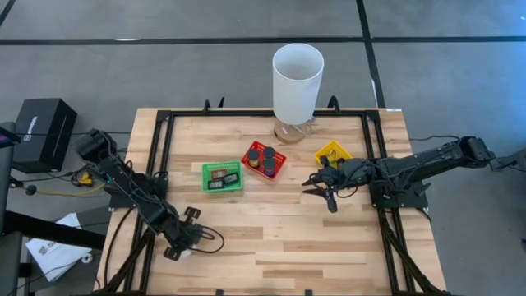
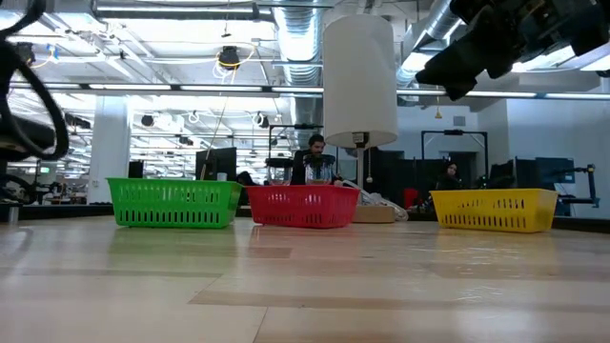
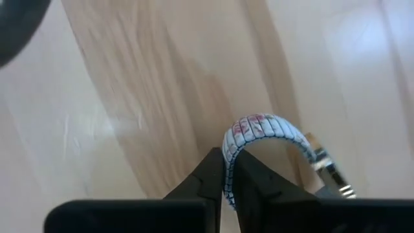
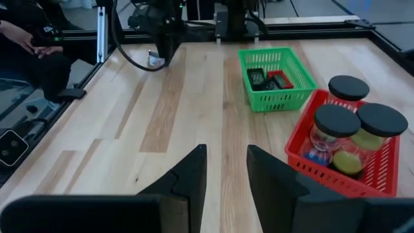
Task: Pick & Place Office items
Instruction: Put the white watch into the yellow bin
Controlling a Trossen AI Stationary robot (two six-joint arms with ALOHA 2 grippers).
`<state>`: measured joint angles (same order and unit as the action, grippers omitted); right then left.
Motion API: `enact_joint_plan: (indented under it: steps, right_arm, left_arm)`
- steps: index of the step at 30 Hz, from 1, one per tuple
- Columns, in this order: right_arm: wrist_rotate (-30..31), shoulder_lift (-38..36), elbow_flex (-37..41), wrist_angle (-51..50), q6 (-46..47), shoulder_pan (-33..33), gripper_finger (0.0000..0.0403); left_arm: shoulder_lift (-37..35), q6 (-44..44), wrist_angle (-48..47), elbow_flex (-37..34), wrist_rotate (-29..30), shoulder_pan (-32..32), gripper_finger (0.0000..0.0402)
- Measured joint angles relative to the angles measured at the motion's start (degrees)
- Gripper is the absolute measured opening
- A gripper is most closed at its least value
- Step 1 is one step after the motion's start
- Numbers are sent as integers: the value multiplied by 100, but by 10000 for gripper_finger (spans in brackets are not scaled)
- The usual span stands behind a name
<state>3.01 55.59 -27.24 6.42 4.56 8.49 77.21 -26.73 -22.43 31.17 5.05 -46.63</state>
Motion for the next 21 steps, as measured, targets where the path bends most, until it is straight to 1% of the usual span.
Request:
enact_joint_plan:
  steps: [5,7,12,16,21]
  right_arm:
    - [0,0,0,-2,0,2,102]
    - [0,0,0,-2,0,2,102]
    - [0,0,0,-2,0,0,102]
    - [0,0,0,-4,0,2,102]
    - [0,0,0,-4,0,1,102]
  left_arm:
    - [-1,508,79,212,30,0,9]
    - [-1,693,85,296,163,0,8]
    - [-1,879,136,423,699,0,16]
    - [-2,892,245,447,1132,0,11]
    - [0,896,454,449,1843,0,11]
